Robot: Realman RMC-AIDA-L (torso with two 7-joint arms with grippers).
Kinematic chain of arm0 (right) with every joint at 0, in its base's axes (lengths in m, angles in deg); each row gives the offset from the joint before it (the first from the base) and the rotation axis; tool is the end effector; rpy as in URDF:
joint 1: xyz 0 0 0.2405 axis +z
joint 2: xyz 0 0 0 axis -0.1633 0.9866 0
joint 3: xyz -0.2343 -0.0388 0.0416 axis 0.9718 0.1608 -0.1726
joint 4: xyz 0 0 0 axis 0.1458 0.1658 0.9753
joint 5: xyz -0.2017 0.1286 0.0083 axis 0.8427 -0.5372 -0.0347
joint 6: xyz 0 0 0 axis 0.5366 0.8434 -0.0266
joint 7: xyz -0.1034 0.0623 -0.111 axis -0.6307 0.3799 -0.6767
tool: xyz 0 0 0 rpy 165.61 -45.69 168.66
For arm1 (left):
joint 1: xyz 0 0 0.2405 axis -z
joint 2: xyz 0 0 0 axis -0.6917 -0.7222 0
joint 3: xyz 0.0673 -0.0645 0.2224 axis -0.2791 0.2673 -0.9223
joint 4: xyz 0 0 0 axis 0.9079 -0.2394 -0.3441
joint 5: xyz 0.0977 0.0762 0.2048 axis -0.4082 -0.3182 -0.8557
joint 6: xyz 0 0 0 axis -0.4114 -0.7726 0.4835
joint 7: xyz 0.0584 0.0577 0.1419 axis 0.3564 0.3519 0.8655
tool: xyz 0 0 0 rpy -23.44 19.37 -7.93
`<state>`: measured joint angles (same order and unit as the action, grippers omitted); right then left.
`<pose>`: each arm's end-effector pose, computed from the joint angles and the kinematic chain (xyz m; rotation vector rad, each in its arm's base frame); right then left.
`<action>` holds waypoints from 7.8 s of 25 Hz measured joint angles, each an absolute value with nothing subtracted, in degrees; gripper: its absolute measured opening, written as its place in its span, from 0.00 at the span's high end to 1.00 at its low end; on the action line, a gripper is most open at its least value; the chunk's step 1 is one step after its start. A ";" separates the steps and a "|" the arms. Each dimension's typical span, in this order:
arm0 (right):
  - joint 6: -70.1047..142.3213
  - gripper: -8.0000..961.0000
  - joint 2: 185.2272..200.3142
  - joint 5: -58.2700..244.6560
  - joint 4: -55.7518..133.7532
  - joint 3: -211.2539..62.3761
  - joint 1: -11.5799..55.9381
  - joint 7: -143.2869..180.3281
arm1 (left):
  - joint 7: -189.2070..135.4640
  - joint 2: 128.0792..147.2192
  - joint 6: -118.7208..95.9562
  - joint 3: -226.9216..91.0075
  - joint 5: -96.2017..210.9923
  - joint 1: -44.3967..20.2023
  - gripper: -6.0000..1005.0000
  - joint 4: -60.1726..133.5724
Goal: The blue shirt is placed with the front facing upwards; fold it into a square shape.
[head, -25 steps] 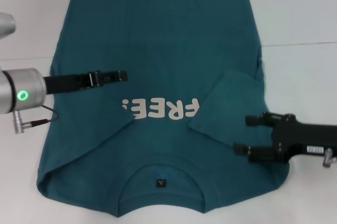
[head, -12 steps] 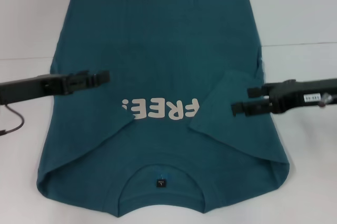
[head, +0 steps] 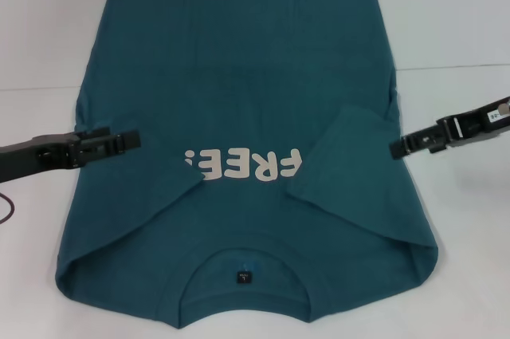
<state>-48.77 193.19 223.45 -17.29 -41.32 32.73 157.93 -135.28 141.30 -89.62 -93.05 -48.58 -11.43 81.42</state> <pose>0.2274 0.4179 0.0895 -2.3600 1.4593 0.0593 -0.2626 0.3907 0.0500 -2.3949 -1.1666 -0.7886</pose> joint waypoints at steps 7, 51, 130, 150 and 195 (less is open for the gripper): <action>-55.24 0.02 193.03 234.75 -18.47 -41.60 35.89 163.82 | -135.26 141.25 -87.00 -93.01 -48.25 -10.91 0.17 79.27; -45.83 0.04 193.62 240.12 -1.90 -33.04 38.86 171.21 | -107.31 141.12 -104.06 -94.40 -54.02 -10.35 0.18 78.21; -46.86 0.94 194.50 233.98 -8.49 -33.15 32.76 161.89 | -166.57 139.44 -102.61 -86.20 -71.25 -11.19 0.19 92.73; -47.55 0.94 194.03 230.49 -8.85 -33.39 32.16 159.37 | -176.36 139.38 -103.25 -93.64 -82.30 -8.52 0.21 95.51; -48.66 0.92 193.94 230.35 -8.84 -35.21 32.39 157.11 | -180.63 140.00 -90.00 -102.04 -88.02 -5.35 0.22 86.80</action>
